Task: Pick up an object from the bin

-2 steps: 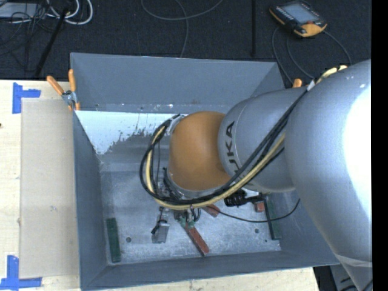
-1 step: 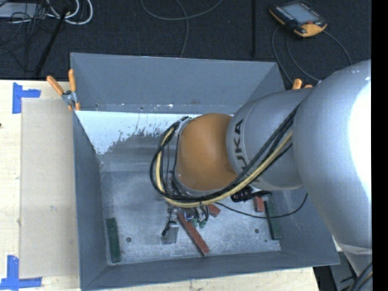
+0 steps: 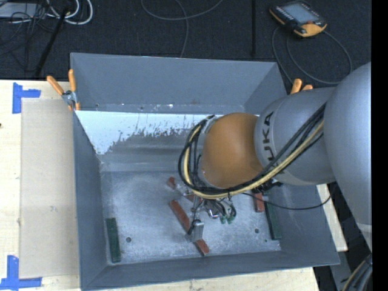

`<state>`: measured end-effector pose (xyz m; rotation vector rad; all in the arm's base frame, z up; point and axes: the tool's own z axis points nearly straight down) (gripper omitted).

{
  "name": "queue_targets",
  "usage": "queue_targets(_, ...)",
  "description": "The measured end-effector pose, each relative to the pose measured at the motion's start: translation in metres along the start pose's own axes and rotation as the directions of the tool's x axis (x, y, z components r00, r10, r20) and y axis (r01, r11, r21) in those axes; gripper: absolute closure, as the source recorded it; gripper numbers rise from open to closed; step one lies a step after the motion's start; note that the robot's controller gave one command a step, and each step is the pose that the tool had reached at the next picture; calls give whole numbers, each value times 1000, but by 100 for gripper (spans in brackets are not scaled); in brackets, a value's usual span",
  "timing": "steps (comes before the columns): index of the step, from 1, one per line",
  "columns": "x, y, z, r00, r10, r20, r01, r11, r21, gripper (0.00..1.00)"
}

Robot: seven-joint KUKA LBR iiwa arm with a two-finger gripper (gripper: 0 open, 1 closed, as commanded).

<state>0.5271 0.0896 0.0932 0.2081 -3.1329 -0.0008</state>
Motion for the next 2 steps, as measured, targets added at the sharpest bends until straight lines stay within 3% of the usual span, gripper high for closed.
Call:
queue_targets(1, 16, -28, 2, 1000, -17, -2, 17, 1000, 4, 0)
queue_targets(2, 15, 1, 14, 979, -206, 0, 206, 979, 1, 0)
